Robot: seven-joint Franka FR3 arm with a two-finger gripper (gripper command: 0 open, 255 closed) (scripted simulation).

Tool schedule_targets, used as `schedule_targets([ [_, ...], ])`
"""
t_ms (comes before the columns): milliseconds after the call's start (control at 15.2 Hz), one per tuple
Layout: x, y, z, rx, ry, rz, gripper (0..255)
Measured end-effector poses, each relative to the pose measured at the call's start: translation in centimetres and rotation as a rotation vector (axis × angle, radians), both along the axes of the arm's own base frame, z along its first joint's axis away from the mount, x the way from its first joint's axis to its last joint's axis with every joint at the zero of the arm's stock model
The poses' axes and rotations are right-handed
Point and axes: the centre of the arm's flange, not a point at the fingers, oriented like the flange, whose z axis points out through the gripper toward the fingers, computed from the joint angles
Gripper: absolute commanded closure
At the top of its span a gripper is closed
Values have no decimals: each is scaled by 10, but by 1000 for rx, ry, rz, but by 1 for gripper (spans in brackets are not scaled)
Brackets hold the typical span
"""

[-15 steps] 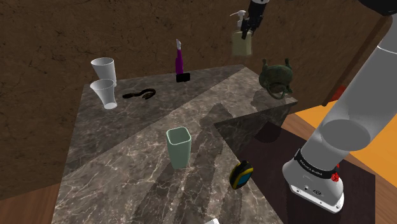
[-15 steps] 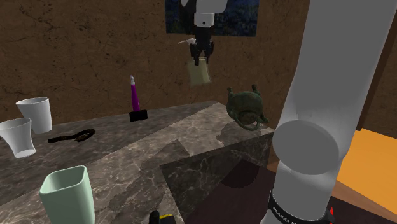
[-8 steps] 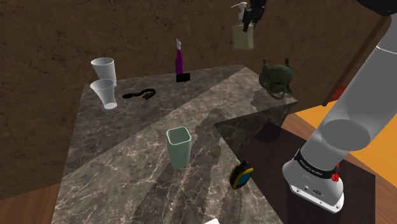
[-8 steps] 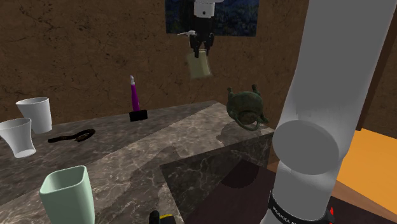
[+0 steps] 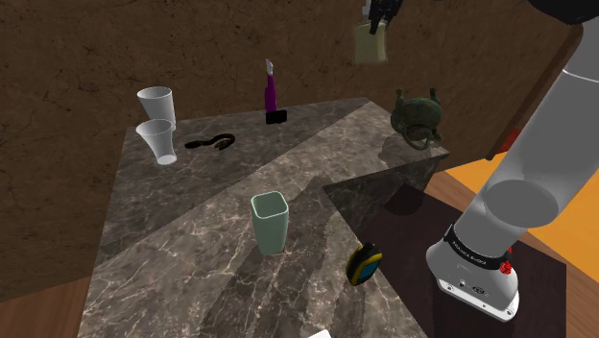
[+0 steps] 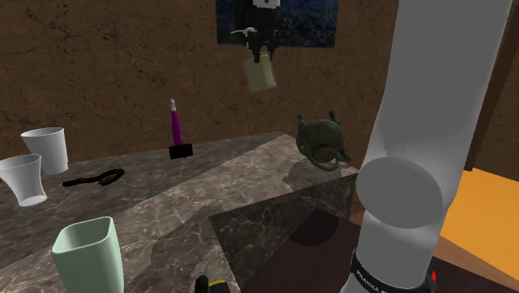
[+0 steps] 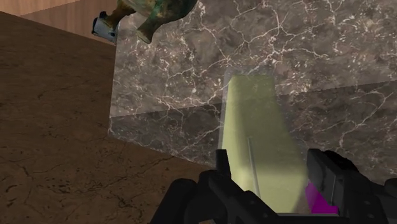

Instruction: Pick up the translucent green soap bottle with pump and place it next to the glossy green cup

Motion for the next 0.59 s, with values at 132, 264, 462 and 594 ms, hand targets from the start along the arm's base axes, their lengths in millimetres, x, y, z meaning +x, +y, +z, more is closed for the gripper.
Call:
schedule_targets([
  [132, 0, 0, 9, 0, 0, 0, 255],
  [264, -7, 15, 12, 0, 0, 1, 255],
  [462, -19, 48, 9, 1, 0, 1, 255],
  [594, -31, 73, 10, 1, 1, 2, 255],
])
